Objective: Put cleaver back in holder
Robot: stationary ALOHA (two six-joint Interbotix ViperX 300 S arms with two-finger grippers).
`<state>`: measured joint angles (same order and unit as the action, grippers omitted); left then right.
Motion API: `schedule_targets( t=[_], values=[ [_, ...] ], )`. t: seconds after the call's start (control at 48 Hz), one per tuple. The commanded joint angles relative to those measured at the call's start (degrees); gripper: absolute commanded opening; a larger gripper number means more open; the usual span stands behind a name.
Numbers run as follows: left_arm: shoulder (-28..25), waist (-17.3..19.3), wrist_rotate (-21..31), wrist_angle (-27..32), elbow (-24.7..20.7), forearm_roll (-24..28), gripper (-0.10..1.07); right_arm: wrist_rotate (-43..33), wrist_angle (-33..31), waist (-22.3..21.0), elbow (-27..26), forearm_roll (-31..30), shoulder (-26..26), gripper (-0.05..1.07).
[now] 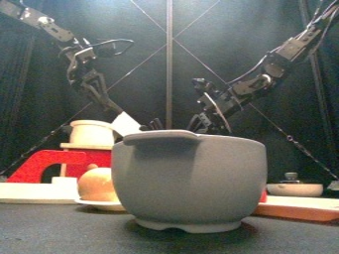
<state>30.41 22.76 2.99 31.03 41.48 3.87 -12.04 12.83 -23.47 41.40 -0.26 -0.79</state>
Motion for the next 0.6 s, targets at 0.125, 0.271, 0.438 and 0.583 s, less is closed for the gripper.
schedule_targets(
  t=[0.125,0.271,0.438,0.583],
  values=[
    [-0.09,-0.26,0.00,-0.35,-1.49,0.09,0.43,0.09,0.53,-0.44,-1.49,0.00,-0.70,0.37],
    [-0.09,-0.18,0.00,-0.44,-1.49,0.18,0.43,0.09,0.53,-0.35,-1.58,-0.44,-0.53,0.37],
    [-0.53,0.18,-0.09,-1.14,-1.05,0.18,0.43,0.09,0.26,-0.44,-2.11,-0.79,0.09,0.37],
    [-0.79,0.26,-0.09,-2.02,-0.79,0.18,0.43,0.09,0.18,-0.35,-2.46,-1.14,0.53,0.37]
  ],
)
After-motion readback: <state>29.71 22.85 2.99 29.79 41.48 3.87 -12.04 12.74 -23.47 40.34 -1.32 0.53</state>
